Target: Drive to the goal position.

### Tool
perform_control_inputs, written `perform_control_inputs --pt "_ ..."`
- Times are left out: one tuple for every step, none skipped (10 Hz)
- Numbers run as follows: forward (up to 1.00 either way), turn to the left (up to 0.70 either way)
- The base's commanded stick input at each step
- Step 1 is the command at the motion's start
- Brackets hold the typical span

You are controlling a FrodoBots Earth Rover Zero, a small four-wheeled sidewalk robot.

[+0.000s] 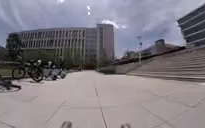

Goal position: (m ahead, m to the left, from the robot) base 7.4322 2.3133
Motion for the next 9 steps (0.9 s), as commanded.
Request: perform_control_inputs --pt "0.70 0.00" --pt "0.70 0.00" --pt "0.70 0.00" --pt "0.70 0.00" --pt "0.70 0.00" --pt "0.70 0.00" --pt "0.70 0.00" --pt "0.70 0.00" --pt "0.70 0.00"
